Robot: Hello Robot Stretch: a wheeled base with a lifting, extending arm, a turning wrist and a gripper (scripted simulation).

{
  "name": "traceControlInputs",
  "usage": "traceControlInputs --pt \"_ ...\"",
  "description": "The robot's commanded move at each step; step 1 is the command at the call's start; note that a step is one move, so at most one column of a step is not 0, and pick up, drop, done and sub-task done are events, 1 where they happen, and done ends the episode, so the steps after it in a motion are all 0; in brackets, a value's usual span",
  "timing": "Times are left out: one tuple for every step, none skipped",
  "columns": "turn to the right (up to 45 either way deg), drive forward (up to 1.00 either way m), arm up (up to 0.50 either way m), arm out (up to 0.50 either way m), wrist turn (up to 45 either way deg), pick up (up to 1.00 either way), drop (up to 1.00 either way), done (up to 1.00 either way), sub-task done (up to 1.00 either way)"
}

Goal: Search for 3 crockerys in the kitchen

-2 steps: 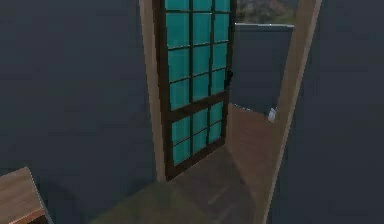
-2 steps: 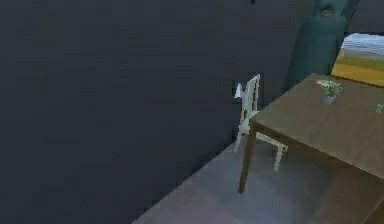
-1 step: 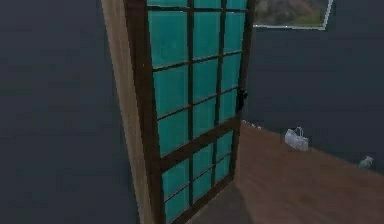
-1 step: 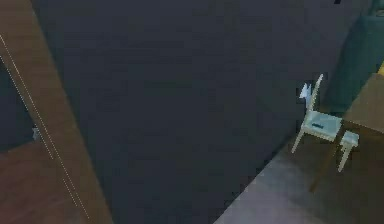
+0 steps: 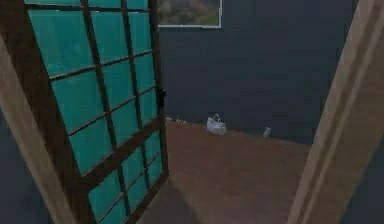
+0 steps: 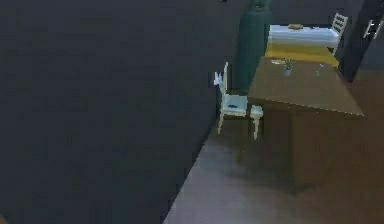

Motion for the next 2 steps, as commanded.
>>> traceControlInputs --pt "0.0 0.65 0.00 0.00 0.0 0.00 0.00 0.00 0.00" --pt "21.0 0.00 0.00 0.00 0.0 0.00 0.00 0.00 0.00"
